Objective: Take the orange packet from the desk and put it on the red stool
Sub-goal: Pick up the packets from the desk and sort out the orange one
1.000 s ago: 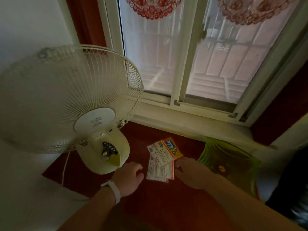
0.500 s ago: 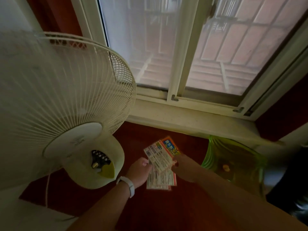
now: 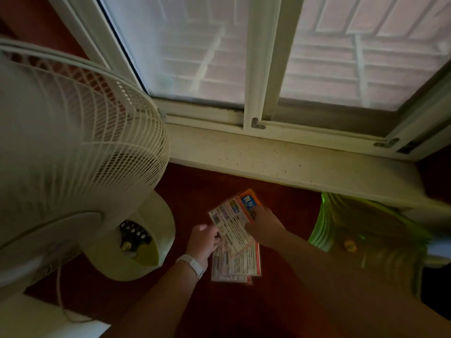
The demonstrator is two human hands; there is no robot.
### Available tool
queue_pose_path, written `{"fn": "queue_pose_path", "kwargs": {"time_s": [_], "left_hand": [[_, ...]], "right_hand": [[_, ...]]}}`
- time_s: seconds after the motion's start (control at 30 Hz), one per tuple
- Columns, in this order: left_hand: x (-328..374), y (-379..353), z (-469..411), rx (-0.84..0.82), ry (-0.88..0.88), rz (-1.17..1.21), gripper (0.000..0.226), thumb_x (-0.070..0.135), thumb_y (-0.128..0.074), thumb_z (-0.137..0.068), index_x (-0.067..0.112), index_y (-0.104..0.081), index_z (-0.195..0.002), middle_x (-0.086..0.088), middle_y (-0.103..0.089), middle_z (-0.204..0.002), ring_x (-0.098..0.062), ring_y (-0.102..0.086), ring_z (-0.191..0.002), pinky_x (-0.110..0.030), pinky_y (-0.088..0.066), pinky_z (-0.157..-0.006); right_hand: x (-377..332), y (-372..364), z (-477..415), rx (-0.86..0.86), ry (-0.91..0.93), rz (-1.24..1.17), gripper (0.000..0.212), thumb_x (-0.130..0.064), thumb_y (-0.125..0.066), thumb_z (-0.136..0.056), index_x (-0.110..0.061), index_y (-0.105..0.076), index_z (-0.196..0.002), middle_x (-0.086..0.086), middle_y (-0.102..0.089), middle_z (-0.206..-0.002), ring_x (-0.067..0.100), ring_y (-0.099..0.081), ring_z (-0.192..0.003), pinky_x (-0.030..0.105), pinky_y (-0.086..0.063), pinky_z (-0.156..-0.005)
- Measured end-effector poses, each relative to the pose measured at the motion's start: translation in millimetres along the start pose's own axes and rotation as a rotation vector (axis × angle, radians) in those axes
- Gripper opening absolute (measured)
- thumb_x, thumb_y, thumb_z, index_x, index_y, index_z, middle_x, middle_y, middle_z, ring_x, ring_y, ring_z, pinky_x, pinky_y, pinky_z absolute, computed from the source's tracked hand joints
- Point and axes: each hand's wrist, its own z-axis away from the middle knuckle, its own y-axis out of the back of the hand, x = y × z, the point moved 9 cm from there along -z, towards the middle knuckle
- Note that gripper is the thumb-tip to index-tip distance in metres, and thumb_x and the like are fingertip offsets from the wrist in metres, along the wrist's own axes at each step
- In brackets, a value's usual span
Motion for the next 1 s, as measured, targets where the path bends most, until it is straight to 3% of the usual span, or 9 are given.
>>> {"fn": "queue_pose_path", "kwargs": {"time_s": [0.1, 0.2, 0.4, 0.57, 0.73, 0.87, 1.0], "left_hand": [[-1, -3, -6, 0.011, 0.043, 0.026, 0.023, 0.007, -0.048, -0.093, -0.002, -0.066, -0.103, -0.009, -0.068, -0.086, -0.014, -0.056, -0.063, -0.025, -0.046, -0.059], [-1, -5, -11, 0.041, 0.057, 0.032, 0.016, 0.009, -0.05, -0.095, 0.006, -0.065, -0.093, -0.005, -0.067, -0.079, -0.013, -0.059, -0.066, -0.024, -0.046, -0.059], [4, -5, -14, 0.086, 0.0, -0.037, 0.011, 0.011, -0.052, -0.094, 0.01, -0.062, -0.093, -0.006, -0.067, -0.085, -0.015, -0.06, -0.071, -0.026, -0.046, -0.056], [7, -6, -10, 0.027, 0.001, -0.043, 0.016, 0.011, -0.05, -0.094, 0.004, -0.063, -0.101, -0.006, -0.066, -0.086, -0.014, -0.059, -0.068, -0.02, -0.044, -0.044], [10, 3, 2, -0.023, -0.01, 0.041, 0.016, 0.014, -0.052, -0.094, 0.007, -0.06, -0.106, -0.006, -0.068, -0.089, -0.018, -0.062, -0.077, -0.03, -0.046, -0.063], [12, 3, 14, -0.156, -0.042, 0.168, 0.023, 0.017, -0.053, -0.096, 0.01, -0.064, -0.115, -0.013, -0.074, -0.107, -0.029, -0.068, -0.1, -0.049, -0.053, -0.09], [15, 8, 21, -0.23, -0.109, 0.189, 0.022, 0.013, -0.053, -0.095, 0.011, -0.067, -0.112, -0.012, -0.074, -0.111, -0.031, -0.068, -0.104, -0.052, -0.054, -0.085]], "right_hand": [[-1, -1, -6, 0.01, -0.04, -0.026, 0.036, -0.031, -0.058, -0.079, -0.019, -0.051, -0.111, 0.004, -0.058, -0.103, 0.019, -0.064, -0.079, 0.037, -0.061, -0.061], [1, -3, -8, 0.002, -0.087, -0.065, 0.03, -0.026, -0.06, -0.081, -0.019, -0.052, -0.109, 0.002, -0.061, -0.096, 0.017, -0.064, -0.075, 0.032, -0.059, -0.058], [6, -19, -4, -0.038, -0.113, -0.238, 0.02, -0.017, -0.058, -0.086, -0.018, -0.061, -0.106, 0.0, -0.066, -0.094, 0.016, -0.065, -0.08, 0.031, -0.058, -0.064], [-6, -18, 11, -0.027, -0.071, -0.35, 0.018, -0.006, -0.052, -0.088, -0.023, -0.058, -0.092, -0.003, -0.061, -0.085, 0.011, -0.059, -0.073, 0.024, -0.05, -0.055], [-23, -12, 30, -0.017, -0.034, -0.474, 0.02, -0.006, -0.054, -0.09, -0.026, -0.057, -0.096, -0.005, -0.063, -0.09, 0.015, -0.064, -0.082, 0.032, -0.057, -0.068], [-37, -9, 45, -0.027, 0.005, -0.541, 0.025, -0.006, -0.055, -0.09, -0.031, -0.057, -0.088, -0.003, -0.066, -0.092, 0.016, -0.067, -0.082, 0.033, -0.059, -0.068], [-44, -8, 58, -0.037, 0.02, -0.571, 0.026, -0.007, -0.054, -0.092, -0.032, -0.056, -0.084, -0.006, -0.066, -0.09, 0.014, -0.066, -0.081, 0.029, -0.057, -0.063]]}}
